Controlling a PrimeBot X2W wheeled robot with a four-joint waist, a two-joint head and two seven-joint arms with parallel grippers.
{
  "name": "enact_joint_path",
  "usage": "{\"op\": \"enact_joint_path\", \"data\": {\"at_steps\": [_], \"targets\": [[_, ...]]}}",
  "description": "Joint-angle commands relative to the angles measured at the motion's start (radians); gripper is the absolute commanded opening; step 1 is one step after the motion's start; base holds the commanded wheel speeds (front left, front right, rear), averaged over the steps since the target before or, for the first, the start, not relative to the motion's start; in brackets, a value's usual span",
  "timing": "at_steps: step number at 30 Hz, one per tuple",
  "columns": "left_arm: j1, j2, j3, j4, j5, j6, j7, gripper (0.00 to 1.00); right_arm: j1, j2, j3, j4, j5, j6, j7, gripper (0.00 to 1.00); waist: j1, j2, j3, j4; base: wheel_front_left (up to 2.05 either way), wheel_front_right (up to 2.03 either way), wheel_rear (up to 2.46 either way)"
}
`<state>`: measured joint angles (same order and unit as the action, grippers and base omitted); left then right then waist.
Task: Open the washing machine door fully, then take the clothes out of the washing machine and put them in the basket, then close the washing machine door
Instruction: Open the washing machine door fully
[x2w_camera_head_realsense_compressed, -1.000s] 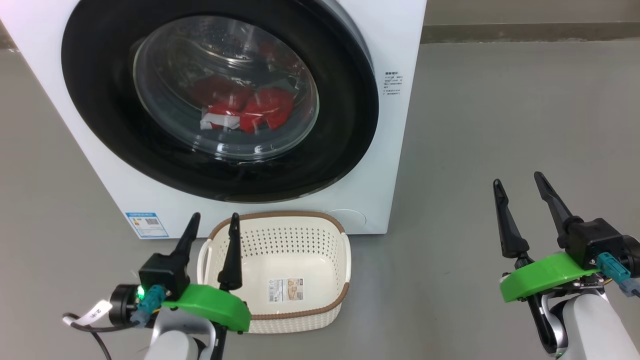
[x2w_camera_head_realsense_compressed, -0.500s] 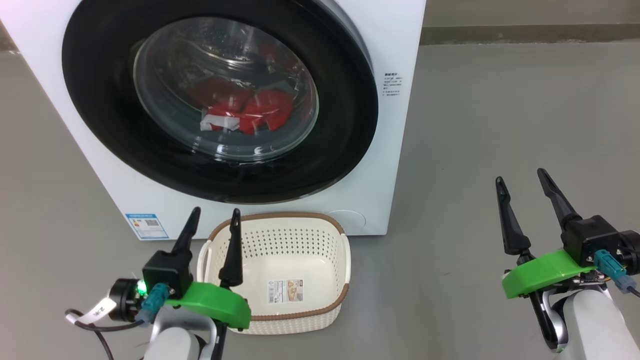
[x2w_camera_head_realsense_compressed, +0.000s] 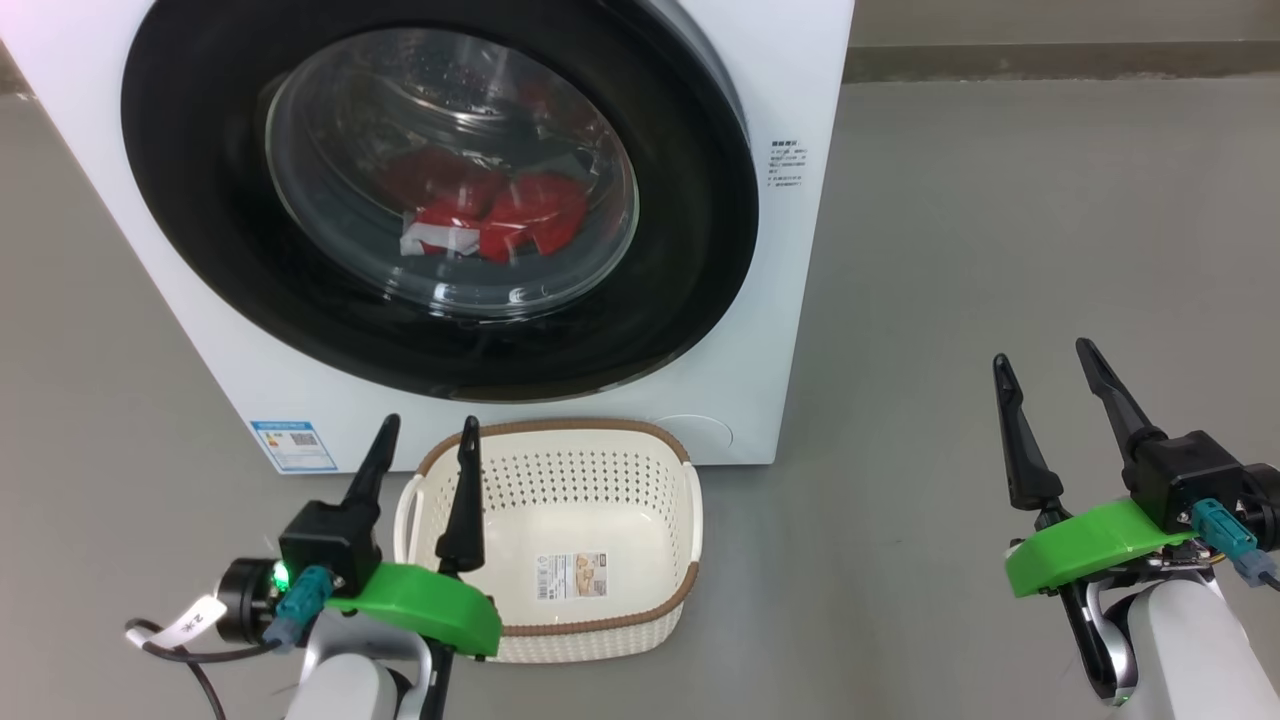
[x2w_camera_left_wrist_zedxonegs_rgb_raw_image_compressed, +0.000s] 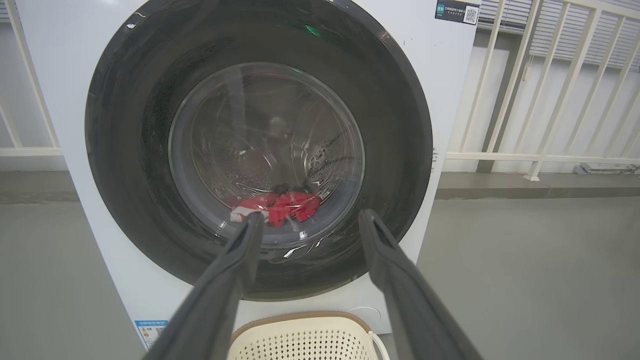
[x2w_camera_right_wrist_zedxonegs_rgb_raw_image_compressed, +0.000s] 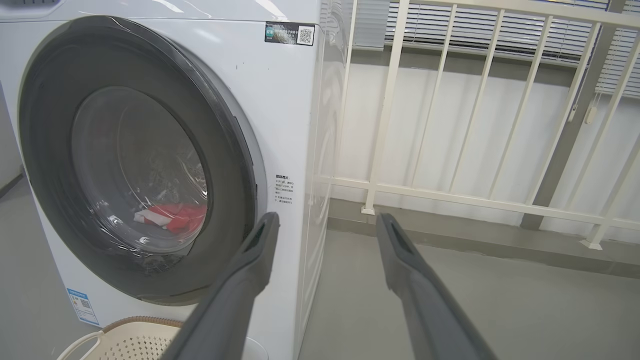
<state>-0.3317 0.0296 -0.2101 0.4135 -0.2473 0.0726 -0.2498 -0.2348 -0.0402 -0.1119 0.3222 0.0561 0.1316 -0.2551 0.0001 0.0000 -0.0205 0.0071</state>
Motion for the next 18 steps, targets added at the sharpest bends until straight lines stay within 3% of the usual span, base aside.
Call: {"op": "enact_joint_path", "data": {"at_steps": [1,15,16,18], "targets": [[-0.039,0.021,0.03,-0.03,0.008,0.005,-0.012,1.0,-0.046,-0.01,0.02,-0.025,0.011,-0.001,-0.007,1.0,-0.0001,0.0,0.006,0.002,0.0,0.0,0.0],[-0.034,0.021,0.017,-0.091,0.017,0.01,-0.012,1.0,-0.068,-0.01,0.002,-0.035,0.019,-0.001,-0.007,1.0,-0.0001,0.0,0.068,0.013,0.0,0.0,0.0],[-0.034,0.021,0.015,-0.094,0.017,0.01,-0.012,1.0,-0.073,-0.01,0.002,-0.037,0.018,-0.001,-0.007,0.98,-0.0001,0.0,0.076,0.014,0.0,0.0,0.0],[-0.037,0.021,0.01,-0.102,0.018,0.012,-0.012,1.0,-0.084,-0.01,0.002,-0.041,0.016,-0.001,-0.007,0.73,-0.0001,0.0,0.092,0.016,0.0,0.0,0.0]]}}
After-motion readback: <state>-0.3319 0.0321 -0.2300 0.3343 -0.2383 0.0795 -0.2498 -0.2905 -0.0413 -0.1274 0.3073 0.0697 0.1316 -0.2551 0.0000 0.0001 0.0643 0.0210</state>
